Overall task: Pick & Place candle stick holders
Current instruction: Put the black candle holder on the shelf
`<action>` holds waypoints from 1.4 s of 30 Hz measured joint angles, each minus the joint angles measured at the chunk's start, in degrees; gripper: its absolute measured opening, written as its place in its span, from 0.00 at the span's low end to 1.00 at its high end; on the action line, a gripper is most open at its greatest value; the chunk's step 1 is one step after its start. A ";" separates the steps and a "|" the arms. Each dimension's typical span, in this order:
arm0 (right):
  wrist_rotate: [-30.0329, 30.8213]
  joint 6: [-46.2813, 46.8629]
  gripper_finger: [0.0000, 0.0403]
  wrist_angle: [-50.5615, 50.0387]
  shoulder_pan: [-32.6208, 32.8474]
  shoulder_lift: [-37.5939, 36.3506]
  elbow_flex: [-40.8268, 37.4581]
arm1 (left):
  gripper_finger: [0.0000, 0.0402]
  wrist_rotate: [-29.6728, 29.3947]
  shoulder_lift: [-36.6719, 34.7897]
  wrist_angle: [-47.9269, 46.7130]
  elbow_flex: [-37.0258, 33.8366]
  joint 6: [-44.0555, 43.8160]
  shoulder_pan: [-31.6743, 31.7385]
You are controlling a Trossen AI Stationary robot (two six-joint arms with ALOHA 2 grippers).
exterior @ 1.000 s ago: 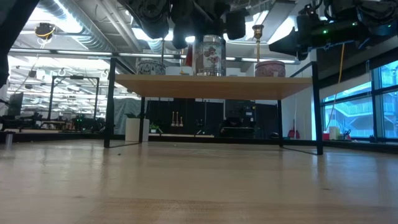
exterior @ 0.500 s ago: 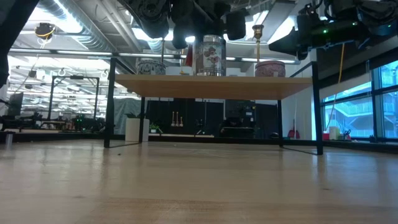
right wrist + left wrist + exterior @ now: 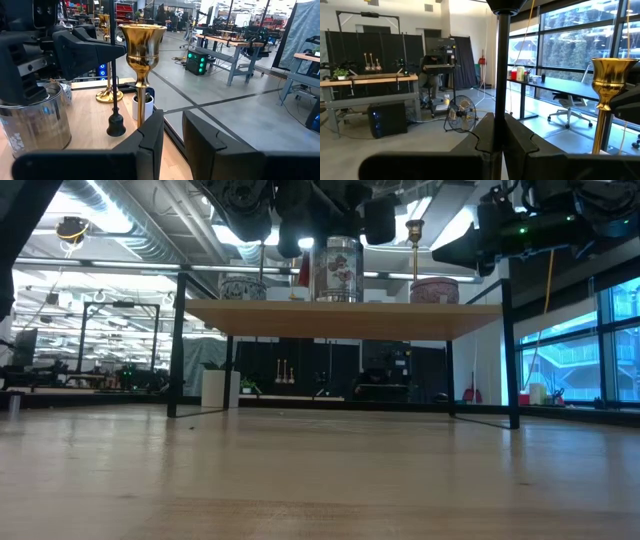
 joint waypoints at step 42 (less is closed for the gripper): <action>0.13 -0.02 0.18 0.43 0.00 -0.01 0.00 | 0.04 -0.28 0.02 -2.36 0.00 -0.23 -0.09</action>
